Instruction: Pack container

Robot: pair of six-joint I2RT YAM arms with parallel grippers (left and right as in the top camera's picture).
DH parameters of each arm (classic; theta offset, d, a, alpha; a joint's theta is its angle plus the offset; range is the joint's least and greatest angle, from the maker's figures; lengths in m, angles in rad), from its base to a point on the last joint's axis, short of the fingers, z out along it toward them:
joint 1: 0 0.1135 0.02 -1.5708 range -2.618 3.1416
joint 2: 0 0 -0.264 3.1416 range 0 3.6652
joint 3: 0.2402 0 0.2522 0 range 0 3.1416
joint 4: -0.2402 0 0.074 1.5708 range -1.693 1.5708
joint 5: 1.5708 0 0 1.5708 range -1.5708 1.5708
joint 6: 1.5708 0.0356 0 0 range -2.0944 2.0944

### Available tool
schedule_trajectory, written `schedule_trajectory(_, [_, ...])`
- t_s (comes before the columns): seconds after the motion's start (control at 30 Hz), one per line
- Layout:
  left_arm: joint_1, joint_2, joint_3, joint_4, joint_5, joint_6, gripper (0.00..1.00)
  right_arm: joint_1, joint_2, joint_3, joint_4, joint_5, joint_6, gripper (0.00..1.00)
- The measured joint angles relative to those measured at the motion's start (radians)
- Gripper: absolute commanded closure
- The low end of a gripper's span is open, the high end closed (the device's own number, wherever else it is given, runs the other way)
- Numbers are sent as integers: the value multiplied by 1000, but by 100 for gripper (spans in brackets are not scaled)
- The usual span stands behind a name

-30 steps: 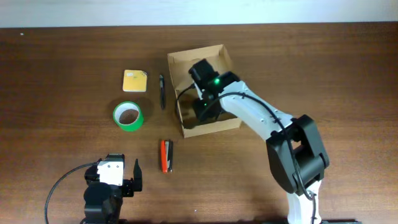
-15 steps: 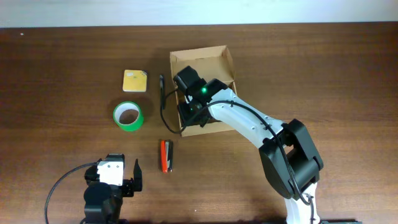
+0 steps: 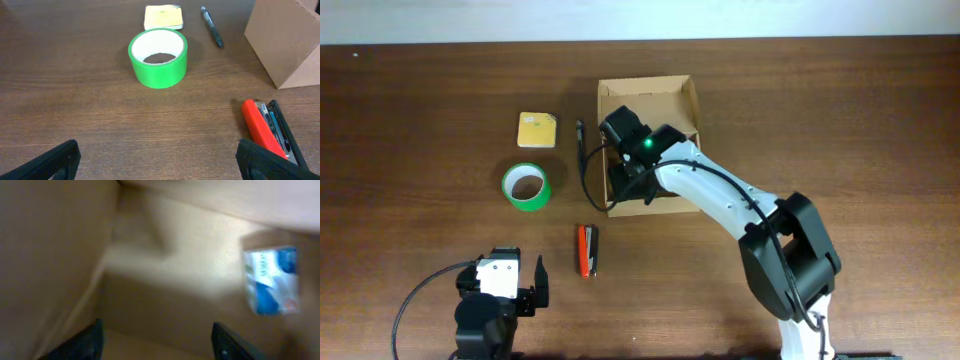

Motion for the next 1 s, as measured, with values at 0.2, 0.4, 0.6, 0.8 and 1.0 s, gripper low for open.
schedule_trajectory(0.2, [0,0,0,0,0,0,0,0,-135,76,-154,38,-98,1])
schedule_trajectory(0.4, [0,0,0,0,0,0,0,0,-370,90,-273,54,-205,1])
schedule_trajectory(0.6, [0,0,0,0,0,0,0,0,-621,37,-289,82,-265,1])
schedule_trajectory(0.8, [0,0,0,1,0,0,0,0,-977,-274,-193,116,-272,1])
schedule_trajectory(1.0, [0,0,0,1,0,0,0,0,-1361,-641,-89,126,-193,1])
